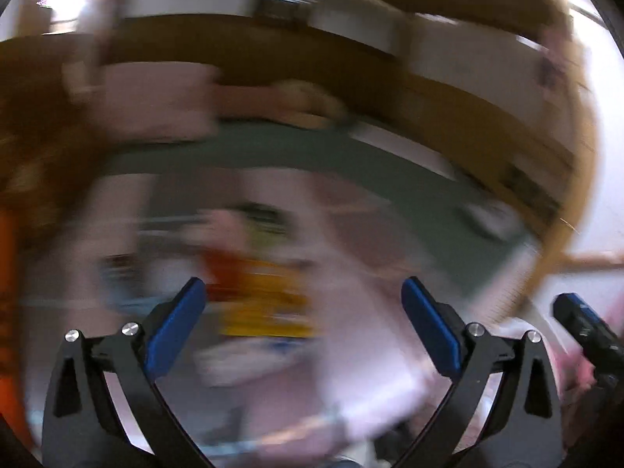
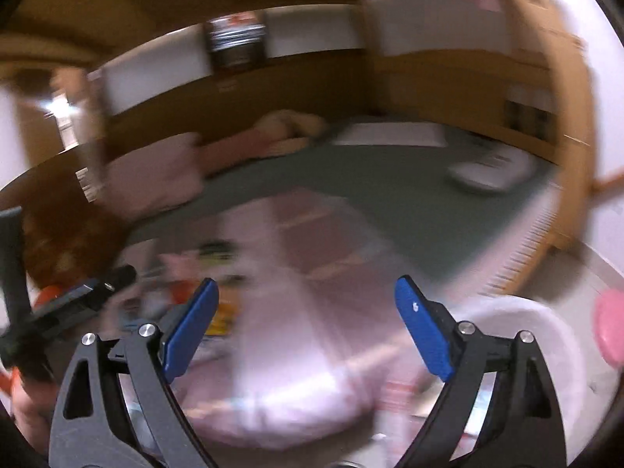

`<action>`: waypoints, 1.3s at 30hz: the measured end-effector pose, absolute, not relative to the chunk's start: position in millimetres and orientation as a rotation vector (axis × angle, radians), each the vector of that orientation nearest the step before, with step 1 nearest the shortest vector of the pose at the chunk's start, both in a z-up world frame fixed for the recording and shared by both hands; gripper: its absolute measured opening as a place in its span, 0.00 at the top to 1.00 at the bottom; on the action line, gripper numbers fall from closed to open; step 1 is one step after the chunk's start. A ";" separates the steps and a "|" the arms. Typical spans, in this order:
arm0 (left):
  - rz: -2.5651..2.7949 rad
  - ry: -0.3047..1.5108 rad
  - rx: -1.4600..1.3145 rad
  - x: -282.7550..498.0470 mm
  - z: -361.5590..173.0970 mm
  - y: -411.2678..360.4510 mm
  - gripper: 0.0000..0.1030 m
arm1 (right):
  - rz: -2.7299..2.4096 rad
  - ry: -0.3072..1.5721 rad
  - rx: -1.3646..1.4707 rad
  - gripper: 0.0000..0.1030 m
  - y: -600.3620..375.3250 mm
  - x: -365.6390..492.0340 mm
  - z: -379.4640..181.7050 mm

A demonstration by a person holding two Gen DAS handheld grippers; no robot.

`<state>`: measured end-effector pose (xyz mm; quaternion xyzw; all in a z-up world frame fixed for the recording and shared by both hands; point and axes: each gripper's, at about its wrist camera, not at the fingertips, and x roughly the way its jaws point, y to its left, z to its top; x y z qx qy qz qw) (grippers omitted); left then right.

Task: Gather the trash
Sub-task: 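Carry the cup and mask to the white bin and open both tools, then bring both open tools back over the trash pile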

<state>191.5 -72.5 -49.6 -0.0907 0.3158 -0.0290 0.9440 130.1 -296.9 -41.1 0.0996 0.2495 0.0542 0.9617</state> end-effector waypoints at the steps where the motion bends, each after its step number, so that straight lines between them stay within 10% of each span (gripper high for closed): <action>1: 0.018 0.634 -0.226 185.1 -52.2 -43.6 0.03 | 0.136 0.506 0.187 0.13 -279.4 138.1 -39.3; 9: 0.303 0.698 -0.239 151.4 -92.1 57.5 0.03 | 0.247 0.606 -0.027 0.12 -169.7 168.4 -89.1; 39: 0.192 0.751 -0.091 161.6 -103.9 1.8 0.03 | 0.248 0.571 0.012 0.12 -188.0 167.5 -85.8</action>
